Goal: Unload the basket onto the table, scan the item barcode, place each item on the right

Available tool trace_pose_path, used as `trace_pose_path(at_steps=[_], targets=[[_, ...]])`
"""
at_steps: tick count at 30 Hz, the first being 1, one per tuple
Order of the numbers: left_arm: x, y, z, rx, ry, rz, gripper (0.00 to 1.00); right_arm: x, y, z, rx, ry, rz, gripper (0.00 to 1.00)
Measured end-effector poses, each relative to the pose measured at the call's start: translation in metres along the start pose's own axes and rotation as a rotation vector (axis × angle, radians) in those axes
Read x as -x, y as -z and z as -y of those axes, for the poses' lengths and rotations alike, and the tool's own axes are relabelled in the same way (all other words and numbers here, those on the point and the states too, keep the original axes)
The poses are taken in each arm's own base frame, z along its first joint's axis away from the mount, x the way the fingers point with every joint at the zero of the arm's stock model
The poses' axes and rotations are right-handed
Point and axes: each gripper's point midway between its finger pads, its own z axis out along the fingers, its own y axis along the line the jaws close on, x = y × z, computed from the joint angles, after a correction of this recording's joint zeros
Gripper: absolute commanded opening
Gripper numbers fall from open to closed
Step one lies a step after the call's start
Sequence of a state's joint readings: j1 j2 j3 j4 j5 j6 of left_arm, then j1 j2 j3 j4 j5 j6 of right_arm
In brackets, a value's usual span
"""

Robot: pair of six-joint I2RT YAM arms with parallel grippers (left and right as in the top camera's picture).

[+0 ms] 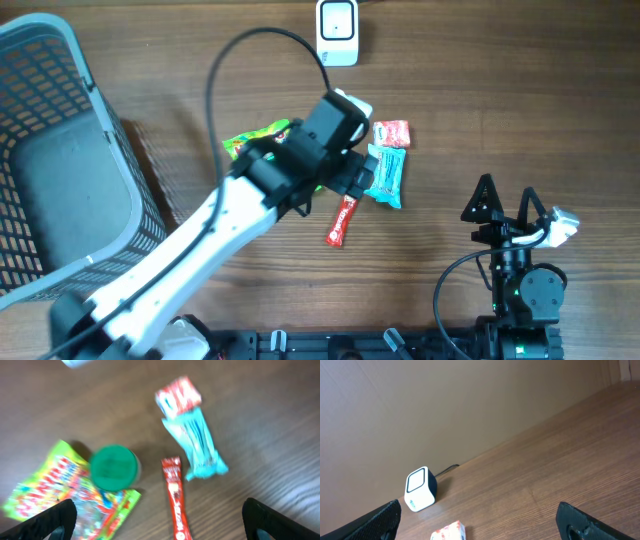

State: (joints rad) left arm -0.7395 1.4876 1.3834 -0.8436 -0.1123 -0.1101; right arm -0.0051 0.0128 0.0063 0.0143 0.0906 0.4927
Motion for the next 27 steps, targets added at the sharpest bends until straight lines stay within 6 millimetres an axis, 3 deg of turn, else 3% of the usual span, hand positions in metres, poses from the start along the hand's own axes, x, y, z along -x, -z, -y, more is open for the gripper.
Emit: trace_pose_path(at_steps=[4, 6, 10, 13, 17, 20, 23, 27], targets=[[0.024, 0.064, -0.031, 0.061, 0.059, 0.184, 1.0, 0.0, 0.0, 0.0, 0.0, 0.0, 0.0, 1.0], [0.031, 0.094, -0.064, 0.115, 0.152, 0.265, 1.0, 0.0, 0.0, 0.0, 0.0, 0.0, 0.0, 1.0], [0.026, 0.125, -0.14, 0.248, 0.418, 0.348, 1.0, 0.0, 0.0, 0.0, 0.0, 0.0, 0.0, 1.0], [0.012, 0.147, -0.192, 0.322, 0.648, 0.404, 1.0, 0.0, 0.0, 0.0, 0.0, 0.0, 0.0, 1.0], [-0.046, 0.172, -0.266, 0.474, 1.1, 0.416, 1.0, 0.0, 0.0, 0.0, 0.0, 0.0, 0.0, 1.0], [-0.066, 0.186, -0.291, 0.501, 1.25, 0.452, 1.0, 0.0, 0.0, 0.0, 0.0, 0.0, 0.0, 1.0], [-0.076, 0.191, -0.297, 0.493, 1.321, 0.461, 1.0, 0.0, 0.0, 0.0, 0.0, 0.0, 0.0, 1.0], [-0.115, 0.198, -0.307, 0.563, 1.502, 0.411, 1.0, 0.0, 0.0, 0.0, 0.0, 0.0, 0.0, 1.0]])
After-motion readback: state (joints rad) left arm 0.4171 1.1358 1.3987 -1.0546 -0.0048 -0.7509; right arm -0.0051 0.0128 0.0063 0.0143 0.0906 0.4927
